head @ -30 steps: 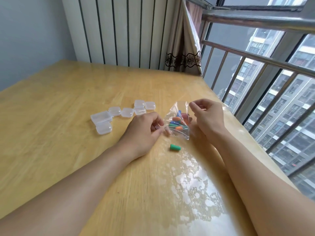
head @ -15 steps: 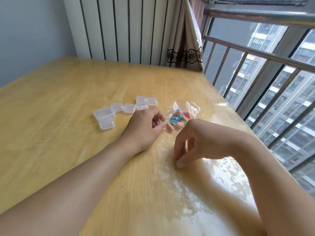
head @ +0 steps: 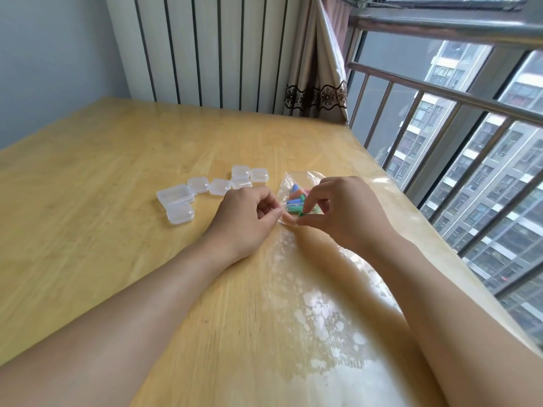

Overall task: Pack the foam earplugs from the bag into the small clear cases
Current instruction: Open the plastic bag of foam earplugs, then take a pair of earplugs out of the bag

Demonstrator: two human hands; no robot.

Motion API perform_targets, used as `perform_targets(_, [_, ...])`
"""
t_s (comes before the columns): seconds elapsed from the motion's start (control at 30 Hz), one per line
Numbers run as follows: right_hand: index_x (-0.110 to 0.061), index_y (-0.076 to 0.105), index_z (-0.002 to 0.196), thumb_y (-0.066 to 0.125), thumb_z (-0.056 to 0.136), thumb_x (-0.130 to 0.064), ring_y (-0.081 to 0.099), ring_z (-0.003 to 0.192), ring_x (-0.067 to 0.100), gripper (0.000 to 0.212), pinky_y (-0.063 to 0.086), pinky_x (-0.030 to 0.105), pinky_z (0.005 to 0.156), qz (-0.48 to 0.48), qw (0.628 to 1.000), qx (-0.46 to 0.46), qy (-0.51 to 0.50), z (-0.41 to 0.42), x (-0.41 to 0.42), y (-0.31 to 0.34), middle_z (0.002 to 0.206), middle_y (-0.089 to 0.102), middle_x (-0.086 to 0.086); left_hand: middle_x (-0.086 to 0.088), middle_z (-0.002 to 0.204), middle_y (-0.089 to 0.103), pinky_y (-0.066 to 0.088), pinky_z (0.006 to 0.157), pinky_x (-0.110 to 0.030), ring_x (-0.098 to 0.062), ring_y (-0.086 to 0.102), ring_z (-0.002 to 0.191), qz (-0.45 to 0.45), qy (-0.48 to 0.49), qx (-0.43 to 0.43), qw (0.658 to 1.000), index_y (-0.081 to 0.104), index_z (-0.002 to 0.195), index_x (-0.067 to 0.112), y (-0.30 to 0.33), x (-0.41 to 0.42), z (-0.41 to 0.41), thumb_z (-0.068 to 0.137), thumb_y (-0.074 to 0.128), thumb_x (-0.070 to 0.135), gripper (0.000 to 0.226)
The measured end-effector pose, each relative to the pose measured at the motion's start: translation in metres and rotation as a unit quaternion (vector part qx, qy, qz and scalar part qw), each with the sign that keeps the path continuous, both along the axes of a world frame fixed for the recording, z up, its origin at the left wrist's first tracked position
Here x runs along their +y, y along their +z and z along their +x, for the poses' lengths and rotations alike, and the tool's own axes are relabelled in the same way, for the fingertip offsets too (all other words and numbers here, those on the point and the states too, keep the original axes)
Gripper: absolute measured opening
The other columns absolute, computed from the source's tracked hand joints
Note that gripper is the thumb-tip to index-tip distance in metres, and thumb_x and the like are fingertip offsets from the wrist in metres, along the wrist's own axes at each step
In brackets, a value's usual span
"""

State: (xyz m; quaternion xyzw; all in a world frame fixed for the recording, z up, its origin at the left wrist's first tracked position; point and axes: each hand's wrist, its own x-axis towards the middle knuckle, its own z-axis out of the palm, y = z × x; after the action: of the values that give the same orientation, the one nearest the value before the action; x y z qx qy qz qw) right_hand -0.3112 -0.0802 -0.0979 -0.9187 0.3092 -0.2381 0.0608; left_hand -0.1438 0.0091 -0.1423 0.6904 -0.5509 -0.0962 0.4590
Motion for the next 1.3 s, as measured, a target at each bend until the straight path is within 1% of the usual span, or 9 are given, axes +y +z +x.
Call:
perform_targets(0.13, [-0.015,0.072,0.069,0.094,0.064,-0.032,0.053,0.062,-0.018,0.028,0.031,0.012,0.053,0.069,0.996,-0.051,0.028,0.000,-0.001,0.000,0.062,0.054,-0.005,0.003,0.079,0.072,0.050,0.067,-0.014,-0.013,0.067,0.074,-0.013,0.011,0.005,1.000,0.072,0.091,0.016,-0.001,-0.001,0.002,0.088,0.074,0.017,0.004])
perform_targets(0.3, [-0.022,0.070,0.076,0.088,0.073,-0.025,0.050,0.063,0.002,0.018,0.034,0.013,0.059,0.108,0.985,-0.119,0.068,0.004,-0.002,-0.006,0.077,0.062,-0.007,0.004,0.083,0.071,0.051,0.065,-0.010,-0.010,0.068,0.073,-0.027,0.024,0.036,0.999,0.072,0.094,0.018,0.006,0.002,0.002,0.082,0.077,0.018,0.013])
perform_targets(0.47, [-0.023,0.073,0.095,0.069,0.079,-0.018,0.057,0.085,0.012,0.017,0.047,0.028,0.073,0.002,0.987,-0.136,0.090,0.028,0.023,-0.016,0.091,0.064,-0.009,0.006,0.088,0.071,0.051,0.074,-0.024,-0.015,0.063,0.080,-0.092,0.140,-0.057,0.984,0.073,0.094,0.020,0.037,0.020,0.033,0.075,0.070,0.014,0.021])
perform_targets(0.6, [-0.019,0.070,0.111,0.068,0.086,-0.023,0.058,0.099,0.020,0.026,0.050,0.035,0.081,-0.015,0.987,-0.111,0.114,0.066,0.054,-0.029,0.104,0.067,-0.005,0.002,0.125,0.062,0.044,0.098,-0.038,-0.026,0.051,0.120,0.050,0.236,-0.116,0.963,0.064,0.120,0.023,0.044,0.045,0.089,0.073,0.069,0.034,0.049])
perform_targets(0.7, [-0.018,0.065,0.120,0.063,0.089,-0.027,0.056,0.109,0.024,0.032,0.051,0.041,0.087,-0.040,0.993,-0.055,0.091,0.079,0.059,-0.036,0.114,0.066,-0.002,0.001,0.138,0.055,0.039,0.107,-0.038,-0.025,0.045,0.131,0.145,0.237,0.005,0.961,0.060,0.130,0.025,0.029,0.053,0.105,0.068,0.053,0.051,0.068])
perform_targets(0.9, [-0.021,0.063,0.123,0.057,0.091,-0.040,0.057,0.112,0.020,0.038,0.050,0.037,0.085,-0.025,0.995,-0.028,0.089,0.084,0.059,-0.036,0.116,0.066,-0.005,0.005,0.107,0.068,0.050,0.091,-0.035,-0.022,0.060,0.112,-0.038,0.208,0.231,0.950,0.068,0.105,0.028,0.022,0.058,0.100,0.076,0.043,0.042,0.040])
perform_targets(1.0, [-0.022,0.062,0.126,0.057,0.093,-0.038,0.056,0.115,0.020,0.037,0.040,0.029,0.077,-0.026,0.995,-0.023,0.088,0.095,0.061,-0.035,0.119,0.067,-0.005,0.010,0.114,0.063,0.046,0.090,-0.026,-0.014,0.056,0.112,0.017,0.139,0.180,0.974,0.064,0.119,0.027,0.016,0.074,0.107,0.064,0.060,0.043,0.057])
perform_targets(1.17, [-0.022,0.059,0.131,0.061,0.091,-0.044,0.055,0.116,0.020,0.045,0.049,0.037,0.092,0.006,0.991,-0.022,0.130,0.118,0.064,-0.038,0.125,0.066,-0.003,0.011,0.121,0.052,0.042,0.077,-0.020,-0.004,0.053,0.098,0.074,0.082,0.074,0.991,0.047,0.138,0.033,0.008,0.080,0.112,0.055,0.074,0.049,0.088])
perform_targets(1.3, [-0.021,0.061,0.124,0.067,0.088,-0.049,0.059,0.104,0.018,0.046,0.052,0.038,0.084,0.060,0.988,-0.034,0.139,0.133,0.067,-0.041,0.111,0.068,-0.004,0.009,0.117,0.058,0.043,0.073,-0.018,-0.006,0.057,0.090,0.070,0.100,0.060,0.991,0.054,0.134,0.028,0.005,0.075,0.117,0.066,0.081,0.026,0.073])
